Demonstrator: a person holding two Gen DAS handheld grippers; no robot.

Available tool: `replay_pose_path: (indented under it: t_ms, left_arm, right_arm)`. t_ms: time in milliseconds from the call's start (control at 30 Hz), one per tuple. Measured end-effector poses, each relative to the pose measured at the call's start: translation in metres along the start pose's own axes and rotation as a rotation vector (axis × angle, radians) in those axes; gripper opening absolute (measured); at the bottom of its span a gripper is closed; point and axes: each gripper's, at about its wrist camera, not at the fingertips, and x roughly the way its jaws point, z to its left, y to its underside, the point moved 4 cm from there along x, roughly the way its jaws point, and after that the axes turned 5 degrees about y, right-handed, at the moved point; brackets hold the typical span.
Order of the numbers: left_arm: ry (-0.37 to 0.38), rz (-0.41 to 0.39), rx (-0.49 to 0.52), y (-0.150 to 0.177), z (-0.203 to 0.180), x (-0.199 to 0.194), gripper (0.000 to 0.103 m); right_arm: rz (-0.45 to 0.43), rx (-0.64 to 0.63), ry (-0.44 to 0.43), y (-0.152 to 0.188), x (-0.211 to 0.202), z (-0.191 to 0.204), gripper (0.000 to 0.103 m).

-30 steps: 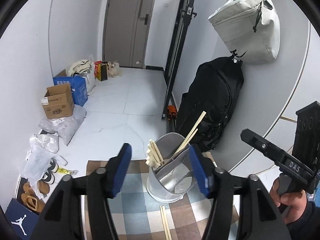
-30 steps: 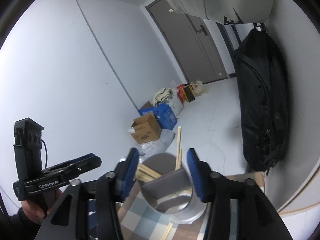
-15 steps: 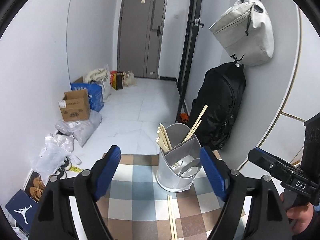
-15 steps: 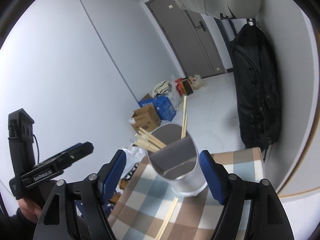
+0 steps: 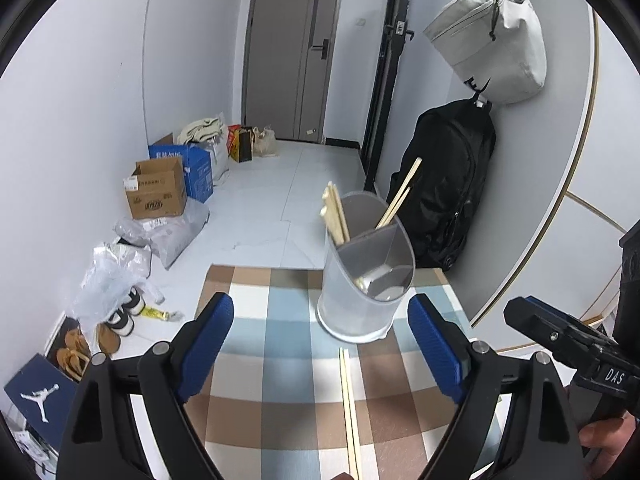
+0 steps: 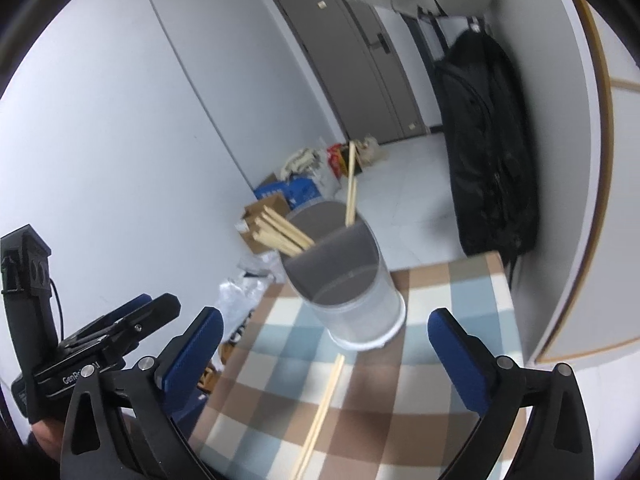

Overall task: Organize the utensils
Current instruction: 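Lower both open tools back toward the last chopsticks on the mat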

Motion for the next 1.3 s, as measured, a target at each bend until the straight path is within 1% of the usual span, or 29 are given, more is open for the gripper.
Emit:
replay_pose_path:
  t_ms: [100, 333, 433, 533, 633, 800, 933, 1033, 1133, 1233, 1300]
  left_arm:
    - [0.003, 0.025, -0.028, 0.012, 0.007, 0.008, 0.086]
    - [-0.009, 0.062, -0.071, 0.034, 0.023, 0.022, 0.086]
    - [-0.023, 0.076, -0.075, 0.040, 0.029, 0.026, 0.086]
    - [-0.054, 0.100, -0.089, 0.046, 0.036, 0.030, 0.086]
    - [-0.055, 0.136, -0.131, 0.051, 0.045, 0.035, 0.086]
    - [-0.060, 0.210, -0.150, 0.060, 0.051, 0.045, 0.086]
    - [-0.058, 0.233, -0.177, 0.063, 0.060, 0.047, 0.086]
    - [-0.060, 0.234, -0.185, 0.062, 0.065, 0.046, 0.086]
    - [-0.052, 0.222, -0.199, 0.061, 0.069, 0.042, 0.086]
    - [-0.052, 0.207, -0.197, 0.058, 0.071, 0.039, 0.086]
    - [-0.062, 0.197, -0.186, 0.057, 0.071, 0.037, 0.086]
  right_arm:
    - [0.030, -0.005, 0.022, 0.012, 0.007, -0.003, 0.103]
    - [0.104, -0.032, 0.026, 0.040, 0.022, -0.001, 0.103]
    - [0.150, -0.047, 0.019, 0.049, 0.029, 0.003, 0.103]
    - [0.187, -0.037, 0.020, 0.057, 0.038, 0.003, 0.103]
    - [0.241, -0.016, 0.035, 0.069, 0.051, -0.002, 0.103]
    - [0.364, 0.002, 0.080, 0.093, 0.076, -0.010, 0.103]
    - [0.395, 0.008, 0.090, 0.100, 0.088, -0.009, 0.103]
    - [0.397, -0.029, 0.121, 0.099, 0.099, -0.004, 0.103]
    - [0.375, -0.074, 0.184, 0.098, 0.111, 0.000, 0.103]
    - [0.377, -0.112, 0.194, 0.098, 0.125, 0.004, 0.103]
    - [0.389, -0.142, 0.220, 0.100, 0.134, 0.006, 0.103]
